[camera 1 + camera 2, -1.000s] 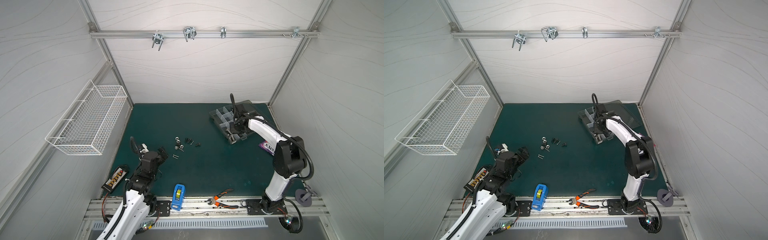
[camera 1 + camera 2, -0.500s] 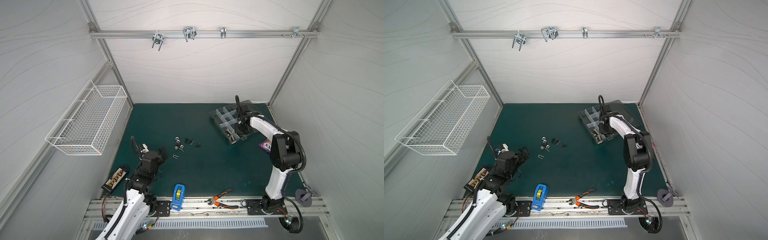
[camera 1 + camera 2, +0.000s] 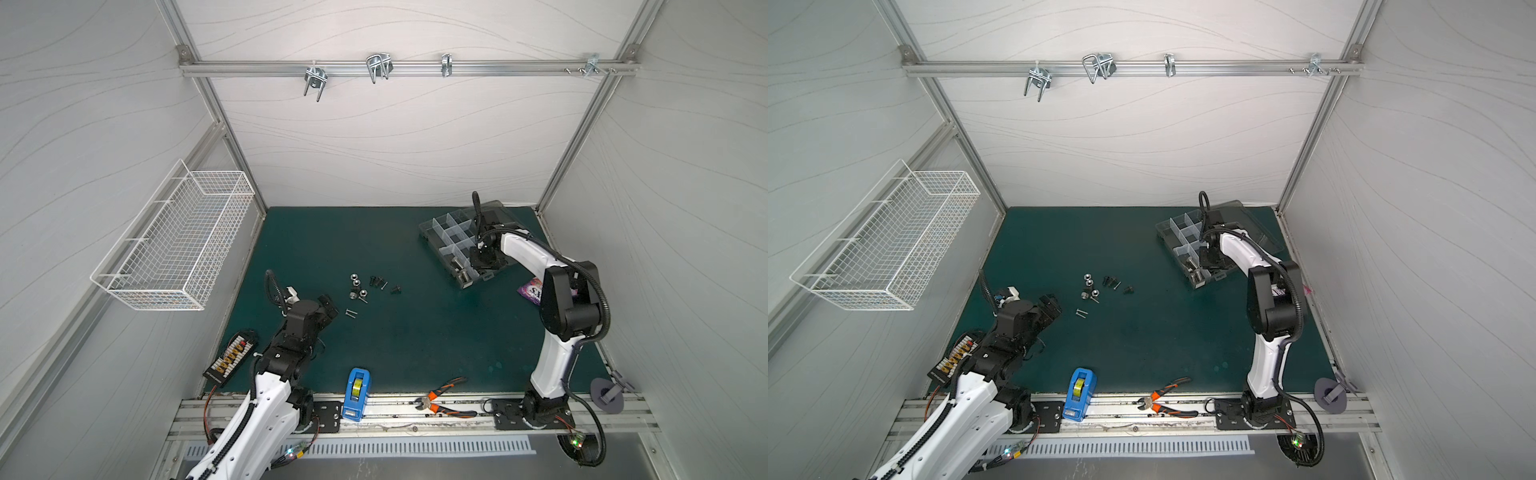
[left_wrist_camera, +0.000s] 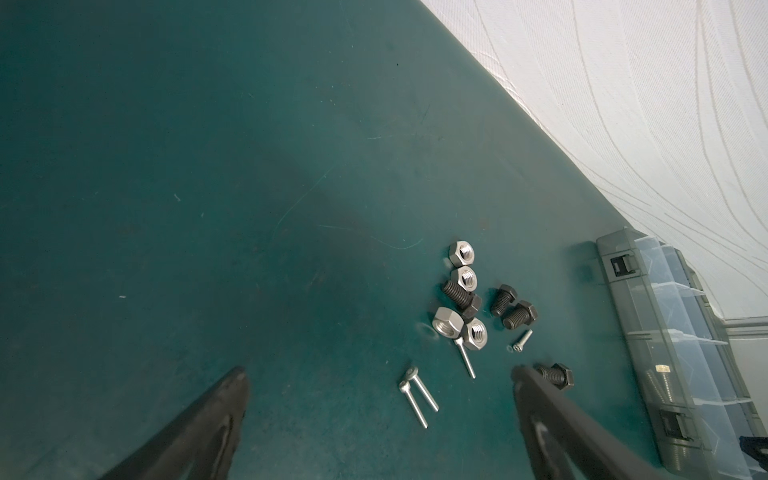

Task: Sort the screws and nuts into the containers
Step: 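Open the right gripper to drop the nut into the nut compartment, then move the right gripper back over the pile toward a black bolt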

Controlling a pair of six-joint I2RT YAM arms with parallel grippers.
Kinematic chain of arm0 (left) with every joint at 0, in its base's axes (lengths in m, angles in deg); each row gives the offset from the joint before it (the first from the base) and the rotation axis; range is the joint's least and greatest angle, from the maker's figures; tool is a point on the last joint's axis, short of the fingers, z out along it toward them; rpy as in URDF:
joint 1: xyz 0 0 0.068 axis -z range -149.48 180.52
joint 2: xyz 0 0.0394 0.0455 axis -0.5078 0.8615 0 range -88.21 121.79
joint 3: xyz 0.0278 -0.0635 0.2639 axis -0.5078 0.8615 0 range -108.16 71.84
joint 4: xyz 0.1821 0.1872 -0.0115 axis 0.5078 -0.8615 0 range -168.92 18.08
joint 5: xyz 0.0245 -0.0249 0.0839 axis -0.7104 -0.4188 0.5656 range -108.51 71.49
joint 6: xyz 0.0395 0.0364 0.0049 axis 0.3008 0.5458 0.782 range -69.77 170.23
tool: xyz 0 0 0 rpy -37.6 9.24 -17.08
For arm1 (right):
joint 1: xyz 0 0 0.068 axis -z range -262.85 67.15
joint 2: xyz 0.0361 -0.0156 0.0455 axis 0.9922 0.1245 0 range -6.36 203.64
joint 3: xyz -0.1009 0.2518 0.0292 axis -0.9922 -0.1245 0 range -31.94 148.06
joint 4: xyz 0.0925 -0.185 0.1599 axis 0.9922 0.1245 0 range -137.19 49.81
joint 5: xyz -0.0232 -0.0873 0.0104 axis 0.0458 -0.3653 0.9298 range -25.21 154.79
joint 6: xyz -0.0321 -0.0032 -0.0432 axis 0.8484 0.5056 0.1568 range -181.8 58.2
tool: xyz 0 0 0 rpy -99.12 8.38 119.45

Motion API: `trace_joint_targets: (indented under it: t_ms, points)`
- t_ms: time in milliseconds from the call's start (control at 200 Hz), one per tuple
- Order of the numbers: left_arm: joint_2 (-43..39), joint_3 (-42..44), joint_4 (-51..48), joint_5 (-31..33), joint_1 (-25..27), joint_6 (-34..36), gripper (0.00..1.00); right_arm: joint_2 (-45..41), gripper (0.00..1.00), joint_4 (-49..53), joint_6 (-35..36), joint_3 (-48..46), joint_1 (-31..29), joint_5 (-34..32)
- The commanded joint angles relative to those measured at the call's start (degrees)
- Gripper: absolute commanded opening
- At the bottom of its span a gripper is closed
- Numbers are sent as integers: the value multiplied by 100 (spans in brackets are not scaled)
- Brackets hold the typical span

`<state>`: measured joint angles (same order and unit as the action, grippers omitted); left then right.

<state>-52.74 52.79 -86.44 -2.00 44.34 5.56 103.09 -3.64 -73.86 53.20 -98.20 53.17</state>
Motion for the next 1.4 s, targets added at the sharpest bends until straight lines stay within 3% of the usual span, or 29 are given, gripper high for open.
trace_joint_targets:
  t_ms: [0, 335, 605, 805, 1050, 1390]
  points:
    - [-5, -222, 229, -10, 6, -19, 100, -34, 43, 88, 38, -59, 24, 38]
    - [73, -230, 257, -33, 6, -27, 100, -670, 37, 47, -7, -208, -15, 497]
    - [187, -222, 301, -78, 8, -52, 100, -849, 50, -11, -103, -193, -822, 582]
    - [267, -213, 336, -120, 6, -72, 100, -403, 66, -223, 119, -73, -1844, 409]
    - [285, -275, 310, -123, 6, -7, 100, 408, 76, -364, 891, 341, -2929, -259]
    - [319, -259, 345, -126, 6, -27, 100, 1075, 77, -356, 1130, 808, -3200, -190]
